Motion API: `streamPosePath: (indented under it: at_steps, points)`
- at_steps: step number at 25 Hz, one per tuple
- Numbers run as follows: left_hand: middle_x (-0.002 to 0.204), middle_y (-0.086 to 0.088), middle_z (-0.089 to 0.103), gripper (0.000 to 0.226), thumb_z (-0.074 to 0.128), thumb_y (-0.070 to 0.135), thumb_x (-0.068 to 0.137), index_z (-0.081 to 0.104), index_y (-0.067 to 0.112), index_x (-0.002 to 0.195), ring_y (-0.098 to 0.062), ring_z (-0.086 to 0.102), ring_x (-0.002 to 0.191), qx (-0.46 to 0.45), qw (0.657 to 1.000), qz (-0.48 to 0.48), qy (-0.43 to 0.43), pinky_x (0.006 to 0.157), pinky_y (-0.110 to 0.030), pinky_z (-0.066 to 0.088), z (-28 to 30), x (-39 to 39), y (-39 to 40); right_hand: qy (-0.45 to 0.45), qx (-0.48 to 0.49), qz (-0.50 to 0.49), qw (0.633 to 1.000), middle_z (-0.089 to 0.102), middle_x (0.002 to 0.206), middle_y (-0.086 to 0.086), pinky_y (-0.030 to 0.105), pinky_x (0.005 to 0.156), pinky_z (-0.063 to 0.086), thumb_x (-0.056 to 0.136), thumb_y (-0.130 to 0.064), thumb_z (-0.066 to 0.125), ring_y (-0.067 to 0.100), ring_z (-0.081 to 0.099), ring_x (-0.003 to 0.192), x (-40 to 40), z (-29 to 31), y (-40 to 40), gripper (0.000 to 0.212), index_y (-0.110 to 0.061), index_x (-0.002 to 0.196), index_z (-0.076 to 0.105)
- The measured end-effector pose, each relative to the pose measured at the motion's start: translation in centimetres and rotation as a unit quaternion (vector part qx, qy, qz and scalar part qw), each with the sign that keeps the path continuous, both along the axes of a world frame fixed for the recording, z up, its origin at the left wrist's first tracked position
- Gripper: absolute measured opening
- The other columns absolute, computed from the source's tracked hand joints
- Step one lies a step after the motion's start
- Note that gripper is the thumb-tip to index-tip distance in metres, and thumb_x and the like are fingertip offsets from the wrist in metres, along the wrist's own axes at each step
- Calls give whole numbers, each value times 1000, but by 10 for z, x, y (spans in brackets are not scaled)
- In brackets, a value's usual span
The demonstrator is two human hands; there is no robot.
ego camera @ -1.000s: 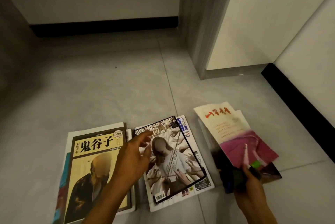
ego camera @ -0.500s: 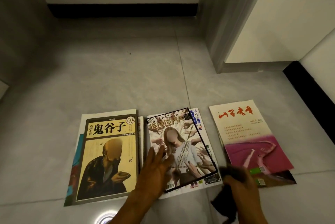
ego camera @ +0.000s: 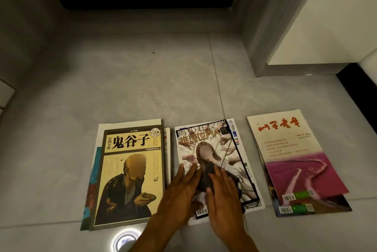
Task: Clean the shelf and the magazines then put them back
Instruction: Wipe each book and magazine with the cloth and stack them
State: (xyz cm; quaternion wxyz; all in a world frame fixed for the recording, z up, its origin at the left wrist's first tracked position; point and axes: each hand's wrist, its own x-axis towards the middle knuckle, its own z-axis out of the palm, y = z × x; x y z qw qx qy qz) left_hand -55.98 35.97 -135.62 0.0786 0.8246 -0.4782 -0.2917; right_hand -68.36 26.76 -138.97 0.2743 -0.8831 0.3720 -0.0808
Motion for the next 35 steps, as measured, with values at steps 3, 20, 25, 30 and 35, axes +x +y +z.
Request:
streamPosePath:
  at_steps: [3, 20, 25, 30, 35]
  points:
    - [148, 17, -31, 92, 52, 55, 91, -20, 37, 144, -22, -29, 142, 8, 999, -31, -5, 112, -35, -10, -2, 4, 0, 22, -139, 159, 977, 48, 143, 3, 45, 114, 29, 101, -38, 23, 27, 45, 132, -19, -12, -33, 41, -25, 134, 44]
    - [156, 10, -17, 114, 72, 41, 82, -31, 40, 131, -12, -6, 147, -90, 985, 77, 127, 122, -35, 7, -16, 7, -8, 17, -127, -32, 991, 57, 134, 15, 54, 103, 37, 88, -20, 62, 40, 51, 125, 30, -16, -81, 44, -10, 130, 57]
    - [157, -13, 17, 109, 56, 69, 79, 7, 2, 150, -24, 25, 144, -59, 964, 148, 211, 112, -18, 21, -19, 4, -5, -8, -98, 240, 966, 50, 143, 5, 43, 112, 33, 88, -34, 53, 22, 36, 139, 21, -16, -14, 51, -19, 137, 49]
    - [159, 2, 11, 93, 61, 49, 81, -4, 34, 145, -14, 22, 144, -105, 963, 121, 215, 120, -35, 19, -14, 2, -7, 51, -27, 102, 993, 49, 142, 13, 41, 110, 29, 82, -19, 74, 32, 43, 133, 58, -5, -92, 62, -10, 139, 48]
    - [159, 6, 6, 96, 69, 37, 86, -5, 24, 146, 0, 7, 140, -80, 979, 94, 162, 115, -10, 4, -21, 0, -9, -8, -102, 78, 992, 50, 142, 8, 55, 105, 40, 76, -23, 78, 34, 41, 134, 68, -7, -42, 65, -18, 135, 54]
